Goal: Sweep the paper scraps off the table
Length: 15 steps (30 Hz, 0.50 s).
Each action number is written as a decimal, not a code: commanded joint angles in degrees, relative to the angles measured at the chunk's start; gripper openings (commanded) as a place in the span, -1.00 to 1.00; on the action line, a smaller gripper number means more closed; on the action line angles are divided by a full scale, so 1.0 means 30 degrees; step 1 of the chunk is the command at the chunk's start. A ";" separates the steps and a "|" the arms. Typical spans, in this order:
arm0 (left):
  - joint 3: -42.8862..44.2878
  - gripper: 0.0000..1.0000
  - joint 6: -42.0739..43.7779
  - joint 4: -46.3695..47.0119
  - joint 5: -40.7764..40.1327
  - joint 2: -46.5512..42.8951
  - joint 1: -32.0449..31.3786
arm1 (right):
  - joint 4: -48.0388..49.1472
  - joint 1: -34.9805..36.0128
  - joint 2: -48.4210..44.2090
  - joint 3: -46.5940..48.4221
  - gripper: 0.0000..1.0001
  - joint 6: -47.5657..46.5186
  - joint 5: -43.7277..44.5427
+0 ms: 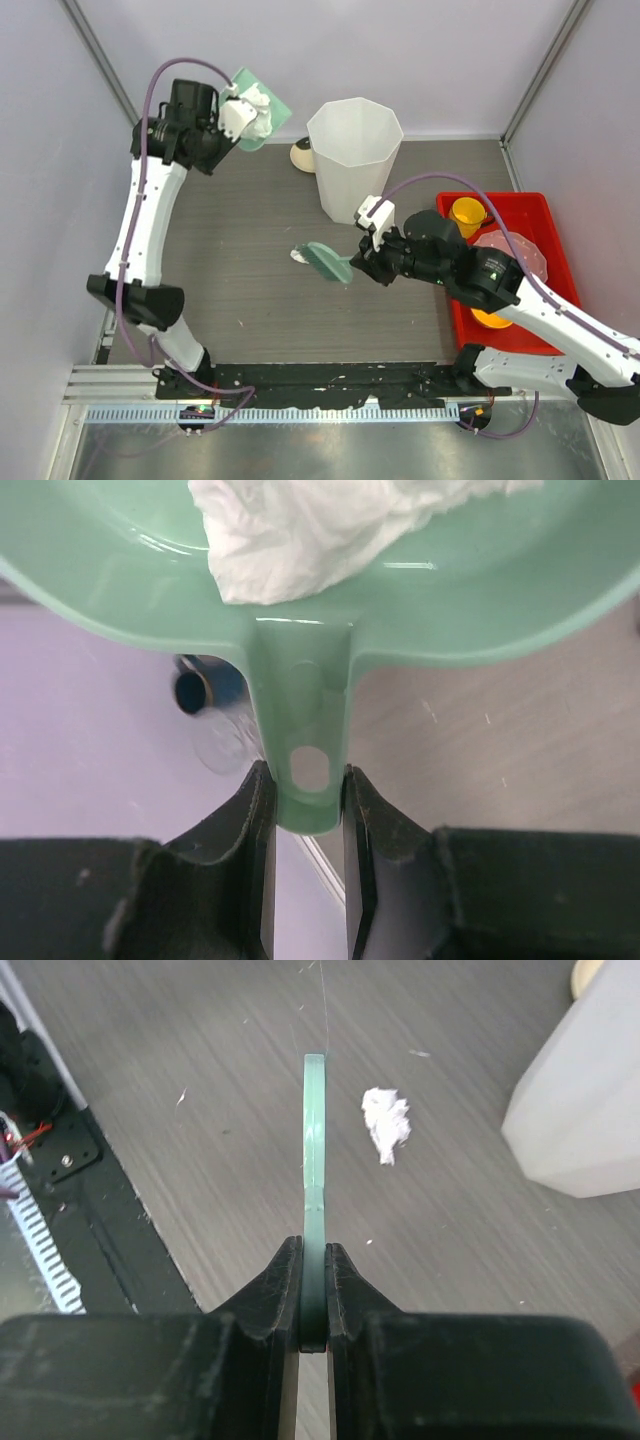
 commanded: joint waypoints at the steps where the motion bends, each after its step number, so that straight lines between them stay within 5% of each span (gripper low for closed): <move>1: 0.6967 -1.00 -0.1344 -0.2202 -0.2472 0.3005 -0.1570 | 0.0604 0.0058 -0.0713 -0.0517 -0.98 -0.0366 -0.1680; 4: 1.0259 -1.00 -0.1318 -0.1806 -0.4601 0.5208 -0.2916 | 0.0634 0.0058 -0.0978 -0.0957 -0.98 -0.0337 -0.1536; 9: 0.7774 -1.00 0.0437 0.2645 -0.8531 0.5414 -0.5729 | 0.0370 0.0058 -0.1067 -0.1250 -0.98 -0.0365 -0.1328; 15: 0.8535 -1.00 0.5940 0.7773 -1.3865 0.7113 -0.7927 | 0.0516 0.0058 -0.1067 -0.1280 -0.98 -0.0308 -0.1739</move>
